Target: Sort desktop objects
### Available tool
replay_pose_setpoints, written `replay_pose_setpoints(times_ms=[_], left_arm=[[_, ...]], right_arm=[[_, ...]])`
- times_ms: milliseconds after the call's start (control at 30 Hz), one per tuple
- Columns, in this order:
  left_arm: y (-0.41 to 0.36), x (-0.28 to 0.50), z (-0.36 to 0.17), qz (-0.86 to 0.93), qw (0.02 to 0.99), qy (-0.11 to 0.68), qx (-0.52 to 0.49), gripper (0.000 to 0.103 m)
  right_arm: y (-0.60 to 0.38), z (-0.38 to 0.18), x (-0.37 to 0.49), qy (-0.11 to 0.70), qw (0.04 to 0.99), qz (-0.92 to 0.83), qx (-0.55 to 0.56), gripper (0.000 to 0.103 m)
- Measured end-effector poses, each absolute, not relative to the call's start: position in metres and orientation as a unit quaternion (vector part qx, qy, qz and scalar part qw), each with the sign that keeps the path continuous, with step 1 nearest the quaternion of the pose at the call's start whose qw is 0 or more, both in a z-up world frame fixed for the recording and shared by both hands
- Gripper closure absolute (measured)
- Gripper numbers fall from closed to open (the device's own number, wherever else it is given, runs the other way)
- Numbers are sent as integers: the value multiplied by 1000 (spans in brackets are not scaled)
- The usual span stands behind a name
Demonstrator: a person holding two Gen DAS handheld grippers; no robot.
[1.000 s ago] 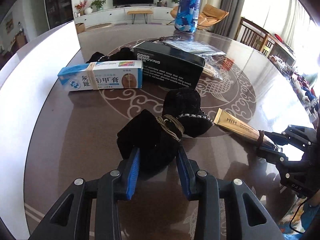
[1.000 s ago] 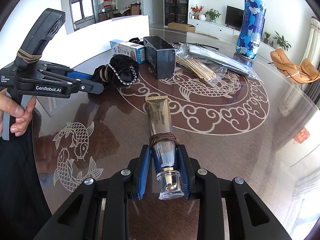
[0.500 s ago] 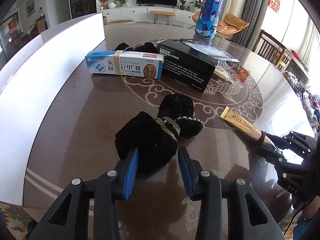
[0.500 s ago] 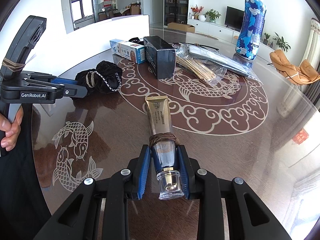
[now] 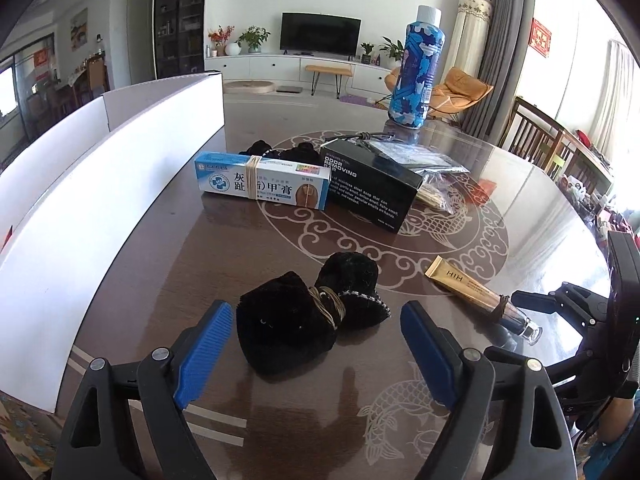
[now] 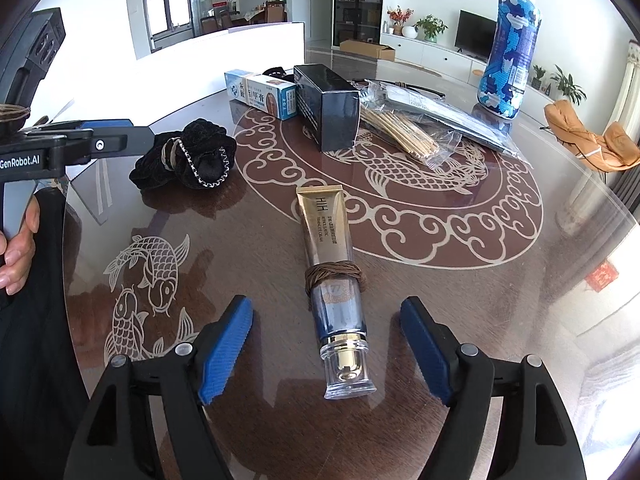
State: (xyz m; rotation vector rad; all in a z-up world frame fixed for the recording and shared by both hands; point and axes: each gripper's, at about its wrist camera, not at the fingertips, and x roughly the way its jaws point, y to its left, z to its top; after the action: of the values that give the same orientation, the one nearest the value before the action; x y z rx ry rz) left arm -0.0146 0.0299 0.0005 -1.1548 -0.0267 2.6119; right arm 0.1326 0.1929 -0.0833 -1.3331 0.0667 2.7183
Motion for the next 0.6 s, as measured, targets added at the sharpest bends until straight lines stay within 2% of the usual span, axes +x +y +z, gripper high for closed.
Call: replay_pose_setpoints(times_ms=[67, 133, 233, 300, 367, 500, 600], left_arm=[[16, -14, 4, 905, 146, -43, -397, 16], [1, -17, 3, 897, 157, -89, -403, 16], [-15, -26, -5, 874, 185, -150, -424, 16], [-13, -31, -7, 858, 218, -154, -439, 16], [0, -34, -4, 852, 250, -107, -448, 16], [40, -33, 9, 860, 280, 105, -414, 16], [59, -38, 6, 837, 309, 196, -407, 16]], right_arm=[[194, -83, 134, 25, 62, 896, -438, 21], [199, -81, 136, 40, 63, 898, -433, 10], [215, -80, 140, 79, 73, 899, -424, 6], [226, -83, 141, 115, 61, 896, -425, 4], [229, -81, 139, 121, 46, 893, -432, 2], [220, -82, 120, 54, 15, 870, -490, 0], [214, -86, 107, 9, 7, 854, -520, 0]])
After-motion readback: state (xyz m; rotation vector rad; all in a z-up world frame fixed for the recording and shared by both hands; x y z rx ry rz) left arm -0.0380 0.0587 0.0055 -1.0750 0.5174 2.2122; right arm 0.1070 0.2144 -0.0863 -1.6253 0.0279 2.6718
